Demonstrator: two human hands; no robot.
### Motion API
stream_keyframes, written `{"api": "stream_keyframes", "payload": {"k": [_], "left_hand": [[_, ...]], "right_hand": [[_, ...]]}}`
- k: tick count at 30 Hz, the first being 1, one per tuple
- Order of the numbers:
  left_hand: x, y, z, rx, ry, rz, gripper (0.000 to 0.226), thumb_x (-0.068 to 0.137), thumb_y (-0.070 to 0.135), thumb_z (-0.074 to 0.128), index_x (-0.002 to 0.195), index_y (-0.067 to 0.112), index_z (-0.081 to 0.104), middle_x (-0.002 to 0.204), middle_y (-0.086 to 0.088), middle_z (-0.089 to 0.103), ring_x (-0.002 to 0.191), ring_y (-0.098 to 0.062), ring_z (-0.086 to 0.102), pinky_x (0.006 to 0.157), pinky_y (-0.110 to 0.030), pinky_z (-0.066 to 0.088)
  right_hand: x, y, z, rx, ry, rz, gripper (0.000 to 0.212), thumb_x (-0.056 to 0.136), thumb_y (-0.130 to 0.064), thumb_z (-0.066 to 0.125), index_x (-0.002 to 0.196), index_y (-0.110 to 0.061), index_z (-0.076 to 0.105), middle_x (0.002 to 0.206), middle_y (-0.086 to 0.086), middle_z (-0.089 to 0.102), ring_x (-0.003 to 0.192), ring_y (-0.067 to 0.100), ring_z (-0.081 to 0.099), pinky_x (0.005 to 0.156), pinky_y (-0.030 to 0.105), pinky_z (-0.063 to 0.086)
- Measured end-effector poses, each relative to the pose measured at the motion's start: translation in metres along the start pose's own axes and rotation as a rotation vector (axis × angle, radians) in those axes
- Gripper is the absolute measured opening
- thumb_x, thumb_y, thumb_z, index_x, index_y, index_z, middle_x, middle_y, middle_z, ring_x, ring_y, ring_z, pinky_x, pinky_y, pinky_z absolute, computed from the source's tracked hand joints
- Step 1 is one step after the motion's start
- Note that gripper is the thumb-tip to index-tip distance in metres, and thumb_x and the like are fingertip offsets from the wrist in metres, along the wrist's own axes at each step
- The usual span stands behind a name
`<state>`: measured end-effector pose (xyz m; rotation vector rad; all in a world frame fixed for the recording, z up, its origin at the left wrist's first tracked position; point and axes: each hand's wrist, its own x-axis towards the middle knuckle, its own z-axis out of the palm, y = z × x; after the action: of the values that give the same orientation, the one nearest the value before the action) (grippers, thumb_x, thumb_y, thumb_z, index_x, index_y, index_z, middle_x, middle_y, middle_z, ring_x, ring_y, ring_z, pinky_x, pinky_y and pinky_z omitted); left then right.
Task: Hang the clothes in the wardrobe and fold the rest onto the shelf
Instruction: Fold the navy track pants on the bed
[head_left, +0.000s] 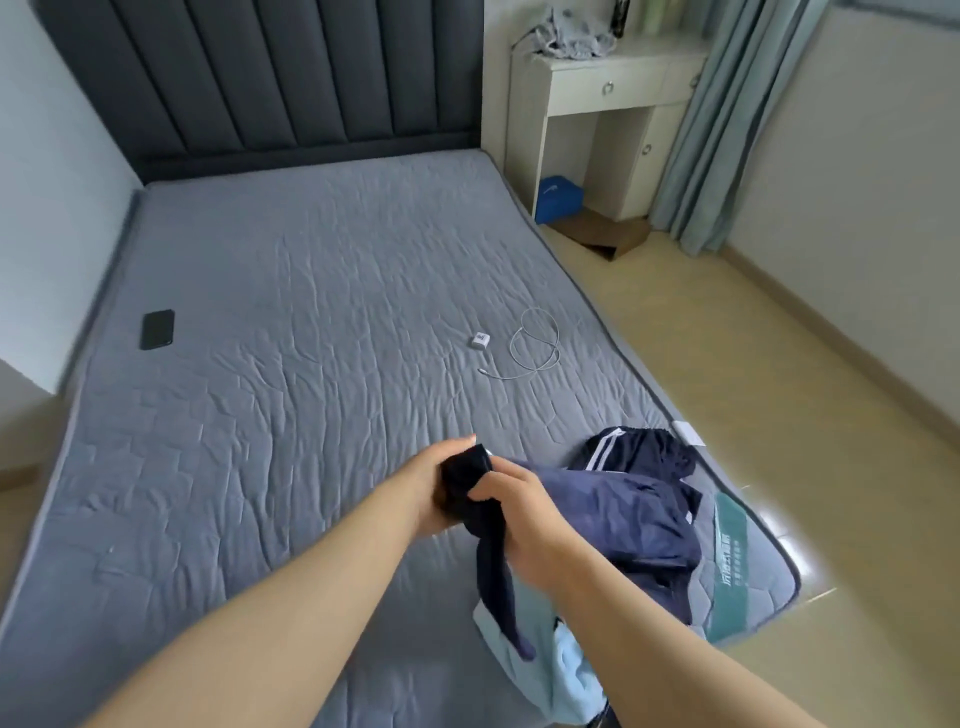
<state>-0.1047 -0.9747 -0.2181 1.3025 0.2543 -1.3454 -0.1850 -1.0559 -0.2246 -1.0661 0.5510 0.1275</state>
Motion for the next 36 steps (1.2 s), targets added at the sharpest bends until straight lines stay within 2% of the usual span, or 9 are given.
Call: {"api": "stream_keyframes", "payload": {"k": [5, 8, 11, 16, 20, 24, 29, 32, 36], "left_hand": [[-0.009, 0.016, -0.014, -0.144, 0.205, 0.203, 0.043, 0.094, -0.004, 0.035, 0.134, 0.005, 0.047, 0.079, -0.010, 0.059, 0.070, -0.019, 0.056, 0.060, -0.025, 0.047], [-0.023, 0.034, -0.019, -0.223, 0.167, 0.341, 0.037, 0.092, -0.005, 0.036, 0.119, 0.009, 0.057, 0.079, -0.011, 0.068, 0.072, -0.022, 0.063, 0.064, -0.031, 0.049], [-0.044, 0.054, -0.009, -0.205, 0.073, 0.429, 0.031, 0.091, -0.003, 0.036, 0.096, 0.014, 0.062, 0.066, -0.003, 0.071, 0.059, -0.015, 0.068, 0.057, -0.026, 0.052], [-0.072, 0.076, -0.002, -0.225, -0.060, 0.533, 0.036, 0.087, -0.001, 0.031, 0.088, 0.014, 0.064, 0.067, -0.005, 0.070, 0.058, -0.016, 0.067, 0.059, -0.025, 0.051], [-0.077, 0.076, -0.023, -0.144, 0.242, 0.472, 0.024, 0.077, 0.001, 0.031, 0.071, 0.010, 0.052, 0.067, -0.011, 0.054, 0.061, -0.025, 0.051, 0.060, -0.026, 0.041], [-0.063, 0.065, -0.042, 0.206, 0.615, 0.400, 0.039, 0.093, 0.043, 0.042, 0.075, 0.013, 0.061, 0.117, -0.005, 0.049, 0.110, -0.023, 0.047, 0.084, -0.034, 0.041], [-0.057, 0.063, -0.040, -0.078, 0.180, 0.224, 0.075, 0.075, 0.078, 0.042, 0.119, 0.017, 0.051, 0.135, -0.016, 0.038, 0.125, -0.035, 0.042, 0.093, -0.049, 0.042], [-0.047, 0.059, -0.034, 0.219, -0.039, 0.443, 0.039, 0.082, 0.033, 0.068, 0.113, 0.015, 0.053, 0.111, -0.001, 0.057, 0.110, -0.019, 0.059, 0.082, -0.027, 0.049], [-0.044, 0.053, -0.039, 0.894, 0.388, 0.662, 0.007, 0.090, 0.012, 0.054, 0.089, 0.018, 0.056, 0.090, 0.000, 0.063, 0.091, -0.012, 0.061, 0.074, -0.016, 0.047]], "right_hand": [[0.000, 0.010, -0.026, 0.199, 0.183, 0.139, 0.017, 0.089, -0.011, 0.049, 0.089, -0.001, 0.062, 0.077, 0.009, 0.062, 0.069, 0.022, 0.057, 0.066, 0.030, 0.048], [0.008, 0.018, -0.051, -0.328, 0.459, 0.083, 0.048, 0.083, 0.006, 0.041, 0.130, -0.001, 0.045, 0.088, 0.012, 0.054, 0.071, 0.022, 0.051, 0.061, 0.027, 0.041], [0.015, 0.025, -0.054, -0.808, 0.406, 0.027, 0.080, 0.080, -0.005, 0.055, 0.148, -0.027, 0.019, 0.134, 0.013, 0.040, 0.108, 0.030, 0.050, 0.083, 0.031, 0.043], [0.027, 0.009, -0.041, -0.989, 0.557, -0.073, 0.027, 0.083, -0.013, 0.050, 0.109, -0.021, 0.055, 0.118, 0.009, 0.053, 0.102, 0.033, 0.050, 0.080, 0.035, 0.040], [0.025, -0.038, -0.026, -0.658, 0.697, -0.275, 0.021, 0.079, 0.001, 0.043, 0.087, -0.017, 0.053, 0.085, 0.007, 0.061, 0.075, 0.025, 0.050, 0.062, 0.030, 0.037], [0.013, -0.073, 0.006, -0.377, 0.565, -0.514, 0.030, 0.072, 0.008, 0.033, 0.071, -0.016, 0.053, 0.061, -0.006, 0.054, 0.063, 0.014, 0.047, 0.059, 0.027, 0.038], [-0.006, -0.089, 0.047, -0.273, 0.255, -0.687, 0.033, 0.087, -0.001, 0.050, 0.060, -0.019, 0.053, 0.055, -0.008, 0.049, 0.057, 0.006, 0.045, 0.054, 0.019, 0.037], [-0.015, -0.093, 0.068, -0.195, 0.077, -0.676, 0.033, 0.085, 0.002, 0.053, 0.058, -0.017, 0.056, 0.056, -0.002, 0.052, 0.058, 0.011, 0.051, 0.055, 0.021, 0.041], [-0.015, -0.097, 0.073, -0.265, -0.063, -0.567, 0.040, 0.084, 0.006, 0.050, 0.063, -0.025, 0.063, 0.061, -0.005, 0.063, 0.060, 0.010, 0.060, 0.055, 0.023, 0.048]]}}
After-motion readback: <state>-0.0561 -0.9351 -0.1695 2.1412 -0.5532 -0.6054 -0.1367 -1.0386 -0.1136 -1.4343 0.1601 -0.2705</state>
